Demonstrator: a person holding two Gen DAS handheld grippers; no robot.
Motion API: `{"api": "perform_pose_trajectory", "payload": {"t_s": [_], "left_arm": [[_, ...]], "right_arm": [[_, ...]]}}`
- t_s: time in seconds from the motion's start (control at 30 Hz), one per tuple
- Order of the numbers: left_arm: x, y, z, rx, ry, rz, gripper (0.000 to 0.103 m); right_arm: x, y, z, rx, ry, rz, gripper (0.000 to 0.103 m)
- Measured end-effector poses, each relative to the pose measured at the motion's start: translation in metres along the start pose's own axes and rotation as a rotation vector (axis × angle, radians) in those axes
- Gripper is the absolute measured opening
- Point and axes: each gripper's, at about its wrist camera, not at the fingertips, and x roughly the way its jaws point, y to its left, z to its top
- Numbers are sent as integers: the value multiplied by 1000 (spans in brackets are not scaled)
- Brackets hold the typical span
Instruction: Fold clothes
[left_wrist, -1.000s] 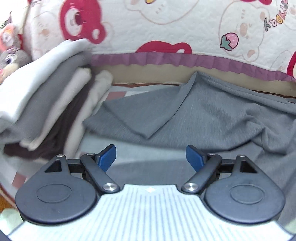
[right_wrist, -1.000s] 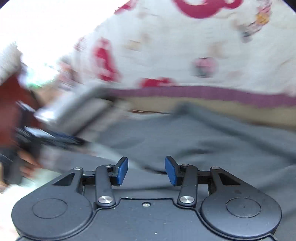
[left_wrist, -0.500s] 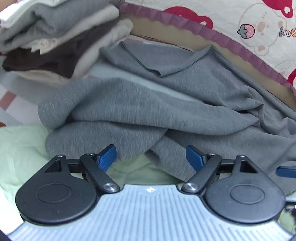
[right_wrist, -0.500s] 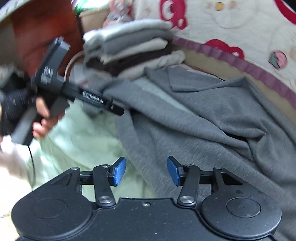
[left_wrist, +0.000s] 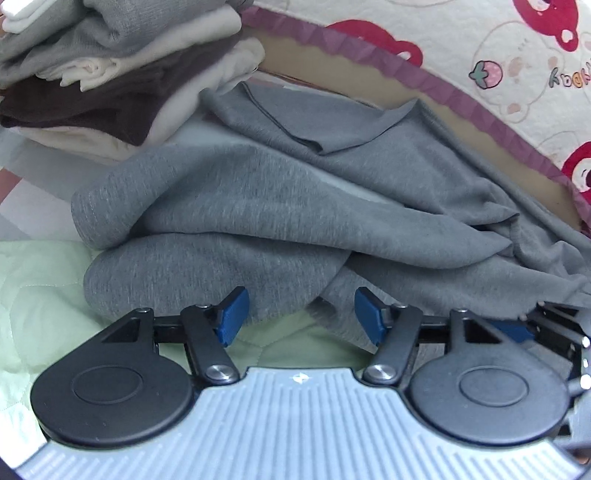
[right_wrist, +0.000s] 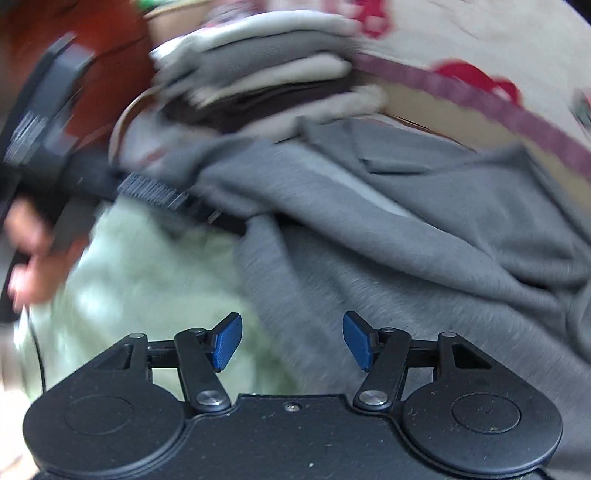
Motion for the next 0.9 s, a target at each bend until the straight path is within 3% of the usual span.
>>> {"api": "perform_pose_trajectory", "payload": {"t_s": [0.07,0.17,0.2,0.23,0.27,0.33,0.43,0.57,0.73,0.9], "left_arm": [[1,-1,0,1,-2,-3,61],[1,-2,-1,5,-1,3,60],[1,-2,-1,4,-2,3,60],[1,-2,-1,4,-2,3,60],[-1,-2,0,4,-5,5,60],[-7,-2,0,9,-15,18,60],[-24,2,2,11,-42,27,60],[-32,8,5,-9,-25,26,60],[-19,10,0,-24,54,38,60],[-16,9,-14,-8,98,15,64]], "right_arm": [[7,-1,2,-7,6,2,59],[16,-3,5,-19,14,4,32],[18,1,6,-60,20,7,12],[14,5,9,-91,17,-1,3],[8,8,13,-115,11,-12,2],[-31,11,23,-80,-81,-44,2],[-94,1,23,49,-203,-105,1],[-99,-25,2,116,-107,-187,1],[-85,-30,-21,139,-33,-163,1],[-75,-34,-24,150,-21,-157,1]]}}
